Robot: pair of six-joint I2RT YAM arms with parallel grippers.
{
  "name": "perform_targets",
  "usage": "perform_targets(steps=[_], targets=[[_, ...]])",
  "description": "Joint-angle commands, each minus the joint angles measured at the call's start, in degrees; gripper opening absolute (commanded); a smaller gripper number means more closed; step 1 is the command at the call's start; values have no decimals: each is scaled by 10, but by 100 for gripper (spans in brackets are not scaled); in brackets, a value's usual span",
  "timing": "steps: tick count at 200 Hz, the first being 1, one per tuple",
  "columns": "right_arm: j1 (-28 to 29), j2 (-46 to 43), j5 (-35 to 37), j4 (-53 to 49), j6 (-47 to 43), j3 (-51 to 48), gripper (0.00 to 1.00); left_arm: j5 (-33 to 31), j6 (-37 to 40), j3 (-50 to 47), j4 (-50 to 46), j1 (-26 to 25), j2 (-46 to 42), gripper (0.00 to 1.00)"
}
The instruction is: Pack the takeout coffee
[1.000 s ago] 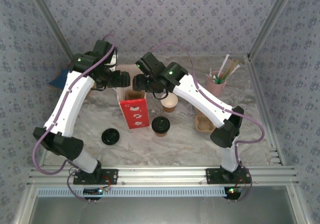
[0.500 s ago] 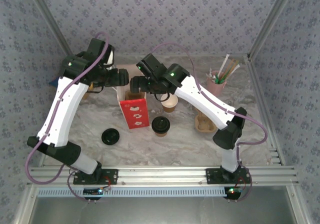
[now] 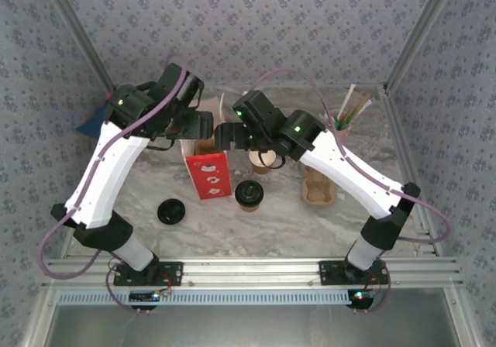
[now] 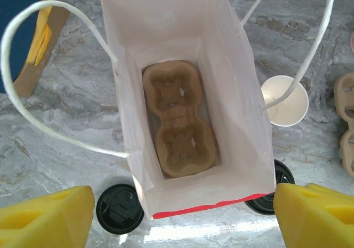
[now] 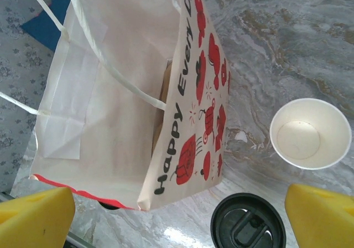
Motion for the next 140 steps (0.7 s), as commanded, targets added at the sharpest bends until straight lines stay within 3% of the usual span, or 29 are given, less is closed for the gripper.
perform_targets(steps=[1, 74, 107, 118, 140], targets=[[2, -32, 26, 11, -3, -27, 100, -28, -15, 28, -31, -16, 11, 84], [-5, -100, 45, 13, 16, -104, 100, -18, -29, 20, -12, -41, 9, 85], [-13, -117, 49, -7, 23, -123, 100, -4, -27, -49, 32, -41, -35, 89], [-14, -121, 51, -14, 25, -127, 100, -5, -28, -83, 53, -40, -60, 99], [-14, -127, 59, -32, 39, -141, 100, 29, -25, -160, 105, -27, -118, 100]])
